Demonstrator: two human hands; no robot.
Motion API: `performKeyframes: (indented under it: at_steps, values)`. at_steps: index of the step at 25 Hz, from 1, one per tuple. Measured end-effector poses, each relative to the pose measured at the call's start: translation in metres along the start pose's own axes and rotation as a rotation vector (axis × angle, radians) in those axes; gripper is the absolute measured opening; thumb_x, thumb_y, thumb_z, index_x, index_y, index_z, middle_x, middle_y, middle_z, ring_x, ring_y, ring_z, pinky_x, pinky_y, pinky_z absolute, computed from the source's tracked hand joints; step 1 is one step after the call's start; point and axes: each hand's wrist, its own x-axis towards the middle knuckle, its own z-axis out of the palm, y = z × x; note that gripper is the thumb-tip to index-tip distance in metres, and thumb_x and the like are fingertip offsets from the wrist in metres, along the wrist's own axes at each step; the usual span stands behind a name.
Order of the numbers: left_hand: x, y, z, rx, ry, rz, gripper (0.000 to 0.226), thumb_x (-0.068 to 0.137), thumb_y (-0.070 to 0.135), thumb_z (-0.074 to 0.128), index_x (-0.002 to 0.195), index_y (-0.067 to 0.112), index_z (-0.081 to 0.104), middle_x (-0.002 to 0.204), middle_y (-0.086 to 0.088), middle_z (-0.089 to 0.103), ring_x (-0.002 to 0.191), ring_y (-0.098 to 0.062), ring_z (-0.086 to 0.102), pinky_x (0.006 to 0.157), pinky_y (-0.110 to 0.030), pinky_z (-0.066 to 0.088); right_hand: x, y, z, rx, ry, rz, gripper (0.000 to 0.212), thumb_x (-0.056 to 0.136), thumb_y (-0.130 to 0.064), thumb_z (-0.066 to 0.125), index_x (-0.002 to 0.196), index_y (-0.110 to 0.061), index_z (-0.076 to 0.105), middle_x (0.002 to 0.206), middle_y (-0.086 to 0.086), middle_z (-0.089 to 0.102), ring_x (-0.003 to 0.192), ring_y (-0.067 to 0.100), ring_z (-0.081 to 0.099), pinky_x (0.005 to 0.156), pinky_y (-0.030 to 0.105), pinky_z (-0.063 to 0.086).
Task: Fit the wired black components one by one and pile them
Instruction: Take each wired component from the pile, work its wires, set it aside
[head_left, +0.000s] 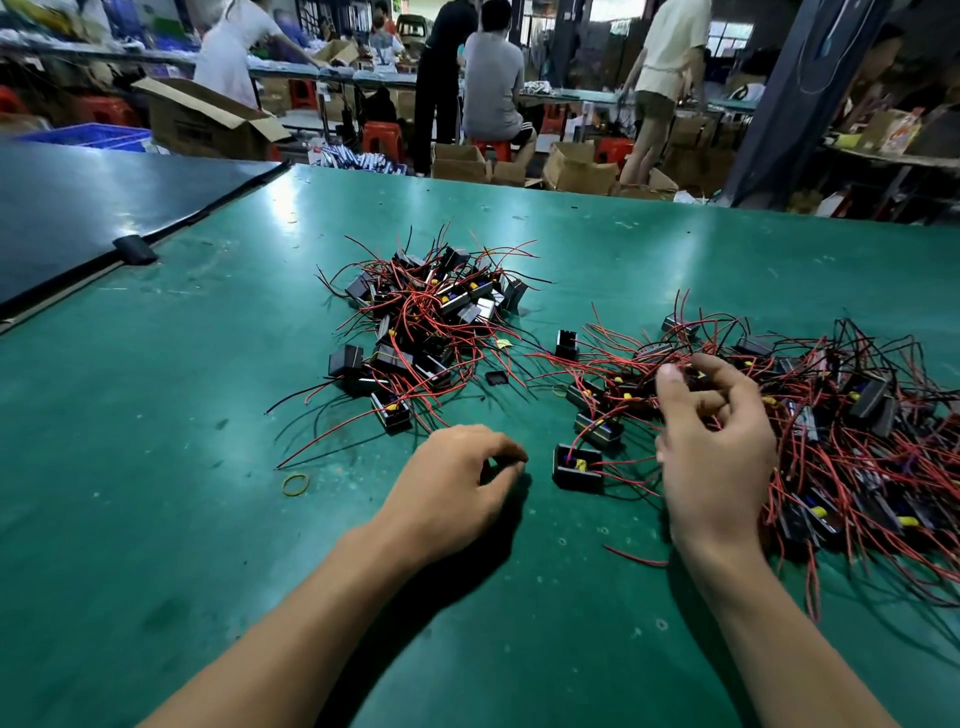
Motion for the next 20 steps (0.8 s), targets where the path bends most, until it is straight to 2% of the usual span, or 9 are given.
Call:
performKeyframes:
  at_steps: [3, 6, 8, 10, 11, 13, 16, 18, 20]
  values:
    - [0.000, -0.001, 0.002, 0.033, -0.027, -0.018, 0.014, 0.088, 0.024, 0.064, 0.097, 0.022, 0.075, 0.093, 0.003, 0.070, 0.090, -0.016, 0.061, 0.083, -0.034, 0.049, -0.018, -0.002, 0.007, -0.241, -0.070, -0.276, 0.006, 0.091, -0.033, 0.069, 0.094, -0.028, 0.069, 0.059, -0.009, 0.050, 0.055, 0.007, 0.046, 0.057, 0.019, 0.039]
    - [0.001, -0.003, -0.003, 0.040, 0.068, -0.067, 0.016, 0.082, 0.014, 0.062, 0.092, 0.019, 0.073, 0.090, 0.001, 0.067, 0.087, -0.020, 0.061, 0.080, -0.036, 0.051, -0.035, -0.004, 0.013, -0.310, -0.185, -0.503, 0.007, 0.093, -0.028, 0.068, 0.093, -0.023, 0.072, 0.073, -0.012, 0.063, 0.063, 0.005, 0.056, 0.062, 0.020, 0.045]
    - [0.005, -0.006, -0.013, 0.128, 0.248, -0.155, 0.014, 0.079, 0.014, 0.059, 0.089, 0.018, 0.068, 0.090, 0.000, 0.063, 0.087, -0.023, 0.058, 0.078, -0.038, 0.050, -0.041, -0.003, 0.016, -0.306, -0.257, -0.630, 0.012, 0.094, -0.026, 0.066, 0.098, -0.017, 0.072, 0.081, -0.007, 0.067, 0.068, 0.005, 0.058, 0.066, 0.017, 0.045]
    - [0.008, -0.013, -0.026, 0.252, 0.472, -0.272, 0.017, 0.073, 0.016, 0.057, 0.089, 0.018, 0.060, 0.091, -0.003, 0.058, 0.087, -0.026, 0.053, 0.076, -0.039, 0.047, -0.043, -0.001, 0.018, -0.293, -0.329, -0.658, 0.012, 0.094, -0.024, 0.066, 0.100, -0.015, 0.072, 0.082, -0.007, 0.065, 0.069, 0.004, 0.057, 0.067, 0.017, 0.045]
    - [0.010, -0.018, -0.032, 0.298, 0.527, -0.332, 0.022, 0.070, 0.016, 0.058, 0.092, 0.018, 0.057, 0.093, -0.004, 0.055, 0.087, -0.028, 0.051, 0.076, -0.039, 0.045, -0.044, 0.001, 0.019, -0.293, -0.367, -0.646, 0.012, 0.093, -0.023, 0.066, 0.100, -0.015, 0.072, 0.081, -0.009, 0.064, 0.069, 0.001, 0.056, 0.067, 0.017, 0.044]
    - [0.012, -0.028, -0.043, 0.327, 0.428, -0.478, 0.033, 0.068, 0.017, 0.059, 0.100, 0.018, 0.051, 0.102, -0.006, 0.052, 0.092, -0.031, 0.051, 0.080, -0.041, 0.043, -0.047, 0.006, 0.022, -0.313, -0.441, -0.630, 0.011, 0.091, -0.021, 0.067, 0.099, -0.014, 0.072, 0.084, -0.011, 0.064, 0.074, -0.002, 0.058, 0.070, 0.019, 0.047]
    - [0.014, -0.035, -0.045, 0.361, 0.051, -0.535, 0.048, 0.071, 0.019, 0.057, 0.118, 0.023, 0.048, 0.116, -0.003, 0.053, 0.105, -0.029, 0.054, 0.091, -0.044, 0.045, -0.053, 0.012, 0.027, -0.362, -0.539, -0.612, 0.011, 0.090, -0.023, 0.067, 0.097, -0.016, 0.072, 0.087, -0.008, 0.069, 0.079, 0.007, 0.065, 0.074, 0.027, 0.051]
    - [0.013, -0.034, -0.044, 0.369, -0.016, -0.466, 0.053, 0.072, 0.021, 0.058, 0.125, 0.030, 0.050, 0.122, 0.002, 0.054, 0.113, -0.027, 0.053, 0.095, -0.045, 0.045, -0.054, 0.015, 0.029, -0.376, -0.587, -0.583, 0.011, 0.090, -0.025, 0.067, 0.097, -0.018, 0.072, 0.087, -0.009, 0.070, 0.080, 0.008, 0.066, 0.074, 0.029, 0.051]
    - [0.012, -0.028, -0.045, 0.333, 0.015, -0.401, 0.050, 0.073, 0.024, 0.059, 0.123, 0.032, 0.054, 0.117, 0.005, 0.059, 0.112, -0.024, 0.055, 0.094, -0.042, 0.046, -0.053, 0.017, 0.028, -0.365, -0.586, -0.549, 0.010, 0.089, -0.024, 0.068, 0.096, -0.019, 0.073, 0.088, -0.011, 0.071, 0.081, 0.005, 0.066, 0.075, 0.028, 0.052]
